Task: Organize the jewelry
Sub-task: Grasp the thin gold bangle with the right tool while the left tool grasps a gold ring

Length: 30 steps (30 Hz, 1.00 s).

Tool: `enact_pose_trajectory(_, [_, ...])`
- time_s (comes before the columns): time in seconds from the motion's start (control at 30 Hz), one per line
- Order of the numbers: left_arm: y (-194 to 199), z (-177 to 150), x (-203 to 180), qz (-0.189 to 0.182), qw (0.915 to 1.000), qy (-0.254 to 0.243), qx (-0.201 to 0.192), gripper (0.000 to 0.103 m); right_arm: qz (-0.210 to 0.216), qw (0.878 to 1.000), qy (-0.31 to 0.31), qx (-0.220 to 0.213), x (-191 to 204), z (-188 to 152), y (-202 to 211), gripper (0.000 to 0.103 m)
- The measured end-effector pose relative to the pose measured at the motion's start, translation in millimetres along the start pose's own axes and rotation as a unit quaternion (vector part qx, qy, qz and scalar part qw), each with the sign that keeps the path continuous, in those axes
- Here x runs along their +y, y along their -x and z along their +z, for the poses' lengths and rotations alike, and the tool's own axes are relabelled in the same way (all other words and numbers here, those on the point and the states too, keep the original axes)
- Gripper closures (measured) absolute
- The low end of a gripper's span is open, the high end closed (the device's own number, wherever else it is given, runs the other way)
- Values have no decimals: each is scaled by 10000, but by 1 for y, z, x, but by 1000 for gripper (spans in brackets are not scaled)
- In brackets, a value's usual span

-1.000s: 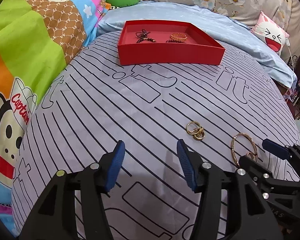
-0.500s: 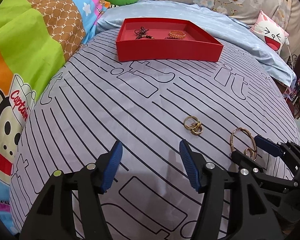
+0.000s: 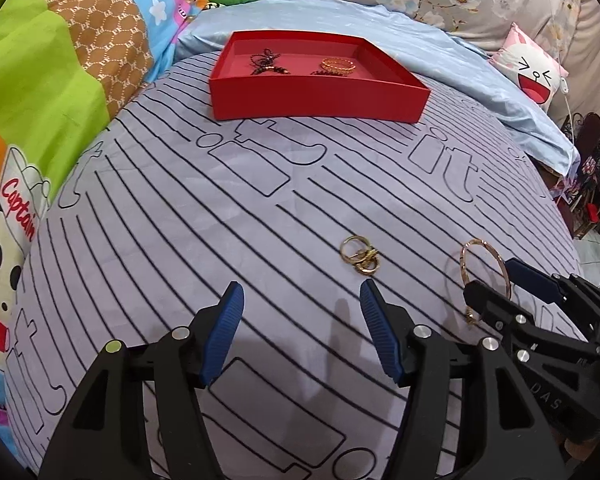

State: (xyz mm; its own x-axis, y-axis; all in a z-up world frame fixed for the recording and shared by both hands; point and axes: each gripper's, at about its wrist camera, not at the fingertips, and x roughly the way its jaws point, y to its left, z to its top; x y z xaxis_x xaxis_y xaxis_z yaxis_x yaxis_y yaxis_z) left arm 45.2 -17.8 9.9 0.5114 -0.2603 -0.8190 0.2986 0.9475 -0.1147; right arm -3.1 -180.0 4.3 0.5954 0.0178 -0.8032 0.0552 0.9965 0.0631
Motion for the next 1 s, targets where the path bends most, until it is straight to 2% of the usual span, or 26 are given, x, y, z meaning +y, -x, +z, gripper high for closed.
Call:
enact_pose_trajectory(0.33, [-19,13,-15,-320,9995,17,84,48,43,9997,-231,-35,-17,9,0,51])
enact_pose_trajectory(0.53, [-31,19,-16,-480,9987,66,161,69,78,9995,-297,-25,-22,11,-1,50])
enact_pose_trajectory(0.6, [-32,20,-17,-573,9982,44,185,80,88,9995,-316,-14,-23,12,-2,50])
enact_pose_trajectory(0.73, [-33,20,-20,-642,9978,-32,160,83,95,9994,-341,0,-24,12,-5,50])
enact_pose_trajectory(0.77, [-32,20,-21,-677,9976,-53,135,92,101,9994,-343,5,-24,12,-5,50])
enact_pose_trajectory(0.8, [-32,20,-22,-698,9974,-61,140,97,104,9994,-345,7,-25,12,-5,50])
enact_pose_trajectory(1.0, [-30,20,-20,-718,9973,-65,127,98,108,9993,-355,-4,-25,12,-5,50])
